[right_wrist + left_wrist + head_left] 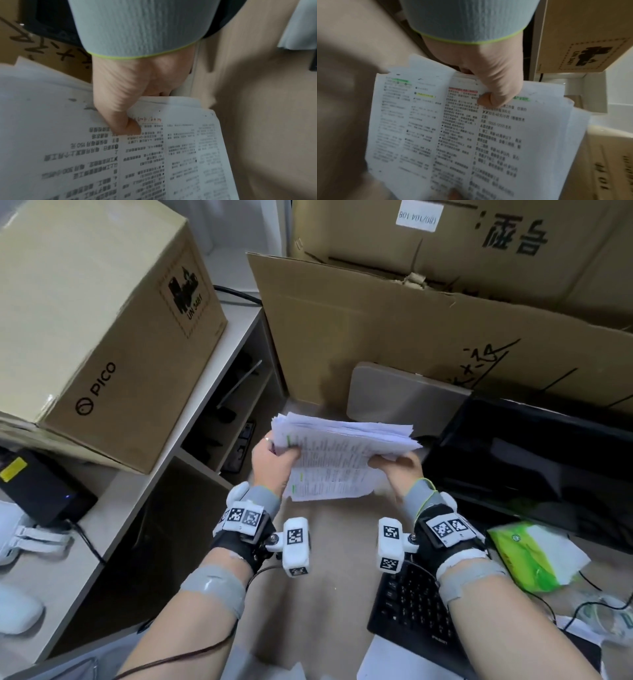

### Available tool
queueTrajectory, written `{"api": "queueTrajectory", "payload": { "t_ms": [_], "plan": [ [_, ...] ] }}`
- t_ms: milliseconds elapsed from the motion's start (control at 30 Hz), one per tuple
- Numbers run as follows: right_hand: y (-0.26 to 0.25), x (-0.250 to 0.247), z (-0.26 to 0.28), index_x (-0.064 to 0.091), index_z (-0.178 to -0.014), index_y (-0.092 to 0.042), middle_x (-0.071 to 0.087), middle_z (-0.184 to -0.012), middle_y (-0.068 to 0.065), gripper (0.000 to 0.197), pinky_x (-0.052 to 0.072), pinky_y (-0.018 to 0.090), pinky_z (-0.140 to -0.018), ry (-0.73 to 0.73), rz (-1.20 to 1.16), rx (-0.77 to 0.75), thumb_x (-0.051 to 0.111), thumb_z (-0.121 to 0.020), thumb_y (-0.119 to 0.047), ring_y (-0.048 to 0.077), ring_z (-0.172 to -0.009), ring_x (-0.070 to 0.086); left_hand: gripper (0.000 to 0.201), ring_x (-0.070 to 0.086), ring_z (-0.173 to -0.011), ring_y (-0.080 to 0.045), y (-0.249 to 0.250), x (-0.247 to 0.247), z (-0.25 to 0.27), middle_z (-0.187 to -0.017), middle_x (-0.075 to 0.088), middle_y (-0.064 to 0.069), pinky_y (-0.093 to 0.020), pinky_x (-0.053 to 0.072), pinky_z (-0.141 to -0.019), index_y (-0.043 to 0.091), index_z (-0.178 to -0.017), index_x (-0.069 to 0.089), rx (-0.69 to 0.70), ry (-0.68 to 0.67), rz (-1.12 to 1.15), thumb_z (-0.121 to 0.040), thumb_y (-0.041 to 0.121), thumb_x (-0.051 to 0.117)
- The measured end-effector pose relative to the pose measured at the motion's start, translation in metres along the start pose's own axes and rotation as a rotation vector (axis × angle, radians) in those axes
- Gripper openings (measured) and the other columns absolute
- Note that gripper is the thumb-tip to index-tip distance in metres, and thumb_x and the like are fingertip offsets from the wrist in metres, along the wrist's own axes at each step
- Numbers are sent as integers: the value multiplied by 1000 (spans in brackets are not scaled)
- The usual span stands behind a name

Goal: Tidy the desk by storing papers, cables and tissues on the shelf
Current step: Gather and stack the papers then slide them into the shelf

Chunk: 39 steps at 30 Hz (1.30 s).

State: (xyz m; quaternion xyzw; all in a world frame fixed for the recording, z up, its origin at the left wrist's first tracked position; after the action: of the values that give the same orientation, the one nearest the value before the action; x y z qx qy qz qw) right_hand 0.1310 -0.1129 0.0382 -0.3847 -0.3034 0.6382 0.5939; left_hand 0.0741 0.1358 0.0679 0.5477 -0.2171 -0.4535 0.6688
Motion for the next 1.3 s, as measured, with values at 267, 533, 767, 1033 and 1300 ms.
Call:
{"api": "queueTrajectory", "payload": {
  "t_ms": [267,533,767,1033,1300],
  "plan": [
    [54,18,-5,69,-98,-4,72,-100,12,29,56,40,-82,-46,122,165,73,-70,-1,29,-90,70,27,63,-94,-27,-68,11,11,-99,66,-12,-29,45,-74,-3,-108,59,-308,4,-75,-81,-7,60],
    [7,7,-13,70,-99,-5,72,-88,2,32,53,28,-81,30,-87,-51,74,-68,3,21,-85,68,20,54,-76,-16,-16,1,-2,-83,60,-7,-27,46,-68,4,-92,60,11,62,128,-75,-5,56],
    [45,9,-2,61,-117,-11,64,-102,10,34,49,27,-76,-110,100,-138,59,-84,-7,20,-83,60,14,63,-69,-8,-53,20,14,-87,56,-3,-13,48,-60,11,-105,59,-139,-73,-93,-92,7,56],
    [20,23,-16,64,-82,-24,63,-80,0,45,48,20,-64,-85,55,-140,56,-74,19,13,-72,56,33,64,-97,-22,-41,6,-2,-104,68,-8,-29,50,-82,5,-111,64,-22,65,-326,-79,1,65],
    [31,25,-30,67,-96,-11,59,-80,-4,36,41,6,-57,-114,186,-127,55,-76,16,-8,-60,52,37,64,-98,-26,-39,11,-11,-103,67,-9,-25,46,-77,5,-113,63,-34,-3,-262,-78,-7,62]
  ]
}}
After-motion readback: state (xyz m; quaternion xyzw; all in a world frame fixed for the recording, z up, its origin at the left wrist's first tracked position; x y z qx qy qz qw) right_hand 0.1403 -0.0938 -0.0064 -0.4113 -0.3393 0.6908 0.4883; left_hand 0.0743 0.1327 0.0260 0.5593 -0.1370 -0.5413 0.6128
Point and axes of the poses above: each hand's wrist, its own z-axis away from the middle knuckle, its own x-axis out of the palm, y = z × x, the point moved 6 cm from there along -z, towards the middle knuckle
